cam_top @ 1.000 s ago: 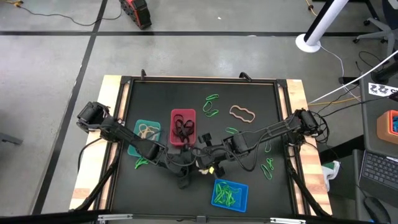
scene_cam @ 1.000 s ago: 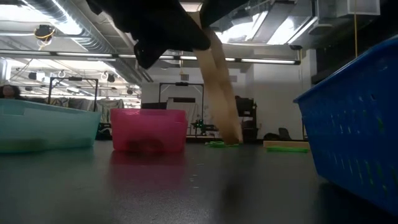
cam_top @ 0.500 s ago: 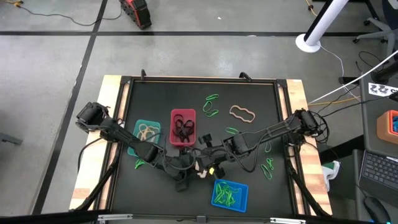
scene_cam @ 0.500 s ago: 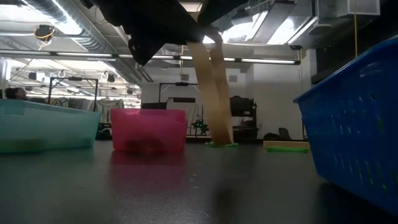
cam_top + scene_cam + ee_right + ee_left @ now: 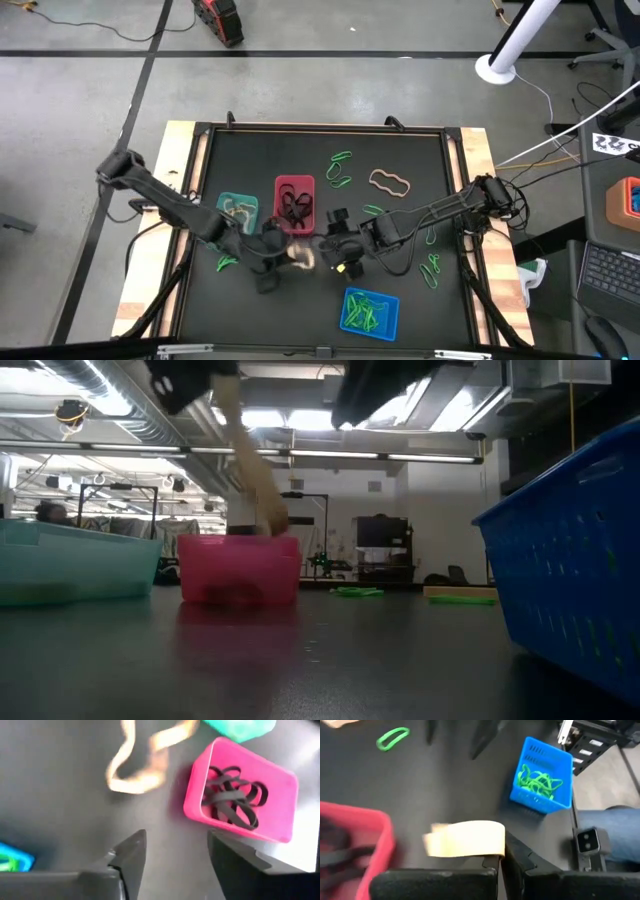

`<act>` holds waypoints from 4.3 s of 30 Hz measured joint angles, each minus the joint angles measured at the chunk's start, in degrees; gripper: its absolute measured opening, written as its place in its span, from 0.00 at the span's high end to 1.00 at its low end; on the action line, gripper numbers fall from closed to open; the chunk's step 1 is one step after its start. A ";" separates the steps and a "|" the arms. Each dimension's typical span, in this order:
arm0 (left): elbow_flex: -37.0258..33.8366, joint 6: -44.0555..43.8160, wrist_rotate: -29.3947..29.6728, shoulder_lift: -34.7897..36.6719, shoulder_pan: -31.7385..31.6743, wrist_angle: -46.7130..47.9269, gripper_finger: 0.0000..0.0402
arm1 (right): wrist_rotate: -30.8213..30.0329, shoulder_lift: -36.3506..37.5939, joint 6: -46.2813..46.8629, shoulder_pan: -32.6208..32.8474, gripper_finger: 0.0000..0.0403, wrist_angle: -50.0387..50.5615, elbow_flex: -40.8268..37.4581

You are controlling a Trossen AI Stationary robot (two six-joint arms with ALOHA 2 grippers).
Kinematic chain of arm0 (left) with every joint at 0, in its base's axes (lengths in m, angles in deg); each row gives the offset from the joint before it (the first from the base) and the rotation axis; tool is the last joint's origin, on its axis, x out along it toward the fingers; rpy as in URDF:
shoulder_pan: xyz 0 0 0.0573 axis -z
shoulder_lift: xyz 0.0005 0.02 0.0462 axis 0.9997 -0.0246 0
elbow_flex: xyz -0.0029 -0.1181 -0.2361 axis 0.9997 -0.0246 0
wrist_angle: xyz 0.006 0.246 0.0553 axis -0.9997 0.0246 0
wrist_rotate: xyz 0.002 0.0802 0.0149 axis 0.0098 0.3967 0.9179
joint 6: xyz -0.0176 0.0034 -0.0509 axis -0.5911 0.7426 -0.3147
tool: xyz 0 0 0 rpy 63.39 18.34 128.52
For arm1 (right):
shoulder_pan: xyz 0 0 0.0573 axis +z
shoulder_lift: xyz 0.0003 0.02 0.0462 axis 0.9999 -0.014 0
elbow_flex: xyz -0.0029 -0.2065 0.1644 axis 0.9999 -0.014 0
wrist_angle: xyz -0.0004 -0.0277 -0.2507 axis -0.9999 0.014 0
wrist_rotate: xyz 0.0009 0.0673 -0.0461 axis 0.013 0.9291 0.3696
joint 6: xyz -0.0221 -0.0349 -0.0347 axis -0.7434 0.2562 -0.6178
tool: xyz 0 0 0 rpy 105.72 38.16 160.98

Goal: Sort rubber bands into baskets
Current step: Put the light yellow rubber band into the light blue bin, then put the green rubber band into the blue bin

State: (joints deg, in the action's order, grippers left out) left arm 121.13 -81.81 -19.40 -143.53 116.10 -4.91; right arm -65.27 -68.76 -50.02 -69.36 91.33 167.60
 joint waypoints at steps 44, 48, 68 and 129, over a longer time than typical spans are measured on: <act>0.02 -23.86 3.30 20.07 0.33 51.53 0.95 | 6.49 -0.04 4.68 0.00 0.45 1.09 -0.02; 0.02 -25.02 3.30 18.55 0.32 53.13 0.86 | 6.50 -0.07 4.68 0.00 0.45 1.08 -0.02; 0.02 -45.06 -19.62 17.36 7.06 50.39 0.62 | 6.53 -0.09 4.68 0.02 0.45 1.13 -0.02; -2.67 -42.80 -14.76 -20.10 17.58 46.10 0.82 | 6.68 -0.09 4.68 0.00 0.45 1.15 -0.02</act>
State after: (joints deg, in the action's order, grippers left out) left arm 118.46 -124.61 -34.16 -163.64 133.68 41.19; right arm -58.59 -68.85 -45.34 -69.36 92.48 167.57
